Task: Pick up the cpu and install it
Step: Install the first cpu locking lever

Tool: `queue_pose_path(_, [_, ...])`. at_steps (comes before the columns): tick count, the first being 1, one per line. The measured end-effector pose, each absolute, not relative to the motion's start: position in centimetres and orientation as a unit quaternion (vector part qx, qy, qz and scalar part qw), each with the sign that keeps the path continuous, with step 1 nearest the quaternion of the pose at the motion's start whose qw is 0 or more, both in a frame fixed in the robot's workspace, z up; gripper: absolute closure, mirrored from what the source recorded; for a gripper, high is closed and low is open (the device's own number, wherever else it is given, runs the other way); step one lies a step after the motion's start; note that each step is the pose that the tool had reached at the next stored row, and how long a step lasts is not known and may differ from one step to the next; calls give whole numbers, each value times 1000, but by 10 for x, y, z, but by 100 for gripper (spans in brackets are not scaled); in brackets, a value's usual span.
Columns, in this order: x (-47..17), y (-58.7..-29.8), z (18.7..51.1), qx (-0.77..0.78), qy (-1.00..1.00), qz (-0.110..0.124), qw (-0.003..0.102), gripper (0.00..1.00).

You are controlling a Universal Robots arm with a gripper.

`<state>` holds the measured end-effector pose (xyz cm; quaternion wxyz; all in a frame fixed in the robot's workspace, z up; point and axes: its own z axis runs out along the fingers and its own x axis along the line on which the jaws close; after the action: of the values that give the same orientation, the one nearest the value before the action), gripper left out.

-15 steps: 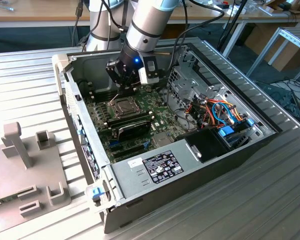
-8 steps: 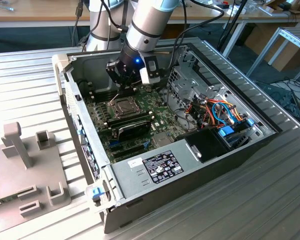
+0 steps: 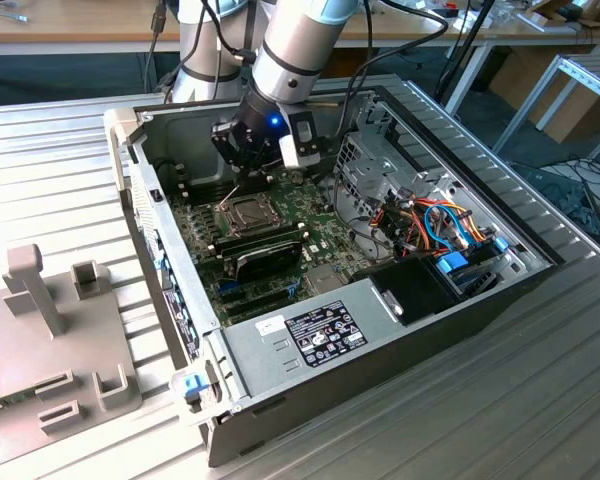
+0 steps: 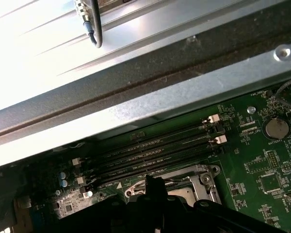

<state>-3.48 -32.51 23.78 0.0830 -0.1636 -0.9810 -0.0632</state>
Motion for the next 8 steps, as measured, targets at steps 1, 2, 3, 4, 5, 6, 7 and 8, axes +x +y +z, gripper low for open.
queue_pose_path(1, [-35,-325,237,-164,-981,-63,83,89])
queue_pose_path(2, [-35,-325,236,-164,-981,-63,83,89])
queue_pose_path(3, [-35,-325,235,-164,-981,-63,83,89])
queue_pose_path(4, [-35,-325,234,-164,-981,-64,83,89])
queue_pose_path(5, [-35,-325,234,-164,-981,-64,83,89])
queue_pose_path(6, [-35,-325,234,-164,-981,-64,83,89])
queue_pose_path(7, [-35,-325,233,-163,-981,-64,83,89])
queue_pose_path(8, [-35,-325,233,-163,-981,-65,83,89])
